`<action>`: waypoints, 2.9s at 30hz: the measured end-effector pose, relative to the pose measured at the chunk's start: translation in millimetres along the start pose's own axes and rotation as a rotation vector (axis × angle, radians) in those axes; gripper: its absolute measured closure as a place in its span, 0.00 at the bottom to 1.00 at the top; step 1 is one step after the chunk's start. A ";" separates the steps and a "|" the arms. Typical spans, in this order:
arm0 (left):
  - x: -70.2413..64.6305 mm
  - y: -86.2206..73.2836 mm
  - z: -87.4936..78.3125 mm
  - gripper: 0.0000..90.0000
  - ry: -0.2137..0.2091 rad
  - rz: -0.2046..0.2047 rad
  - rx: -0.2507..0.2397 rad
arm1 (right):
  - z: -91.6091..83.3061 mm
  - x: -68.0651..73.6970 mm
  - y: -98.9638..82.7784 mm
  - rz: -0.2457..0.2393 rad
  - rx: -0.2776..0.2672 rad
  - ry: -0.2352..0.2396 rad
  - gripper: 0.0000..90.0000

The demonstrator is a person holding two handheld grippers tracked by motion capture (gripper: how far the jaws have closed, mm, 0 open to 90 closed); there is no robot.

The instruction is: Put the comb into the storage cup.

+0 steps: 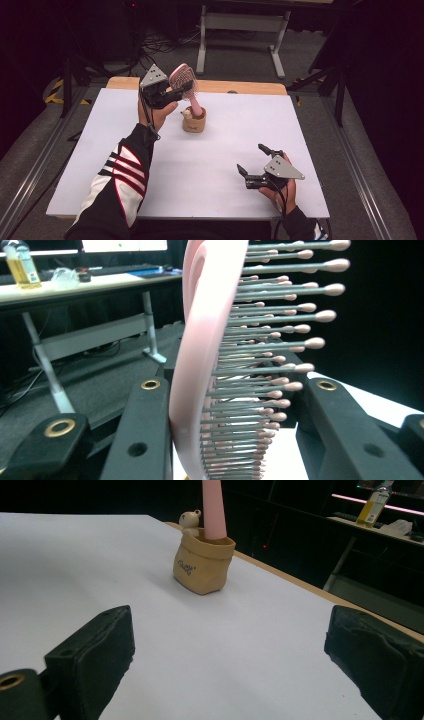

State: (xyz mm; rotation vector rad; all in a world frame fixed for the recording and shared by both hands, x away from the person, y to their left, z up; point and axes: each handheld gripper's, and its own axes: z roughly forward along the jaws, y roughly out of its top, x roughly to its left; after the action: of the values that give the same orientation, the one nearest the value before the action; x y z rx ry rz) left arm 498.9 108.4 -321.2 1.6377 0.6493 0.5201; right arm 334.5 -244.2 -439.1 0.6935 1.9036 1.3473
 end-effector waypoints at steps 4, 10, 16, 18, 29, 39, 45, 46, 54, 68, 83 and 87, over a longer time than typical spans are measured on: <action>3.0 -5.4 8.6 0.70 0.012 -0.009 0.020 | 0.3 0.2 -0.4 -0.001 0.003 0.000 0.07; 7.5 -14.2 19.8 0.70 0.020 -0.022 0.046 | 0.1 -0.2 -0.4 0.001 0.000 0.001 0.07; 9.0 -22.1 28.4 0.70 0.023 -0.038 0.070 | 0.7 0.3 -0.7 0.002 0.004 0.008 0.07; 9.7 -24.2 30.8 0.70 0.025 -0.039 0.071 | 0.9 0.5 -0.9 -0.002 0.008 0.008 0.07; 9.9 -33.0 37.5 0.70 0.021 -0.063 0.080 | 2.6 1.3 -1.6 -0.002 0.013 0.019 0.07; 12.4 -41.3 41.1 0.70 0.024 -0.095 0.078 | 3.7 2.1 -2.1 -0.006 0.019 0.024 0.07; 15.4 -44.4 40.9 0.70 0.016 -0.121 0.059 | 7.2 5.3 -1.3 -0.009 0.025 0.034 0.07; 15.6 -44.8 40.5 0.70 0.015 -0.127 0.061 | 7.8 6.1 -1.3 -0.013 0.027 0.038 0.07; 19.9 -46.8 38.6 0.69 0.033 -0.133 0.057 | 9.0 6.4 -2.3 -0.011 0.033 0.043 0.07; 36.7 -55.6 30.6 0.66 0.081 -0.197 0.046 | 9.7 7.3 -2.5 -0.015 0.040 0.046 0.07; 42.3 -61.4 26.7 0.64 0.098 -0.220 0.040 | 9.9 6.6 -2.5 -0.015 0.041 0.046 0.07; 44.0 -63.7 24.9 0.64 0.100 -0.227 0.041 | 10.6 6.9 -2.6 -0.018 0.045 0.047 0.07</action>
State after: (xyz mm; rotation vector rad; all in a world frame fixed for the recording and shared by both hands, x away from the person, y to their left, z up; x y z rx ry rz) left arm 540.0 126.4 -389.1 1.5591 0.9123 0.4269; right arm 338.5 -233.8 -445.6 0.6705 1.9780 1.3241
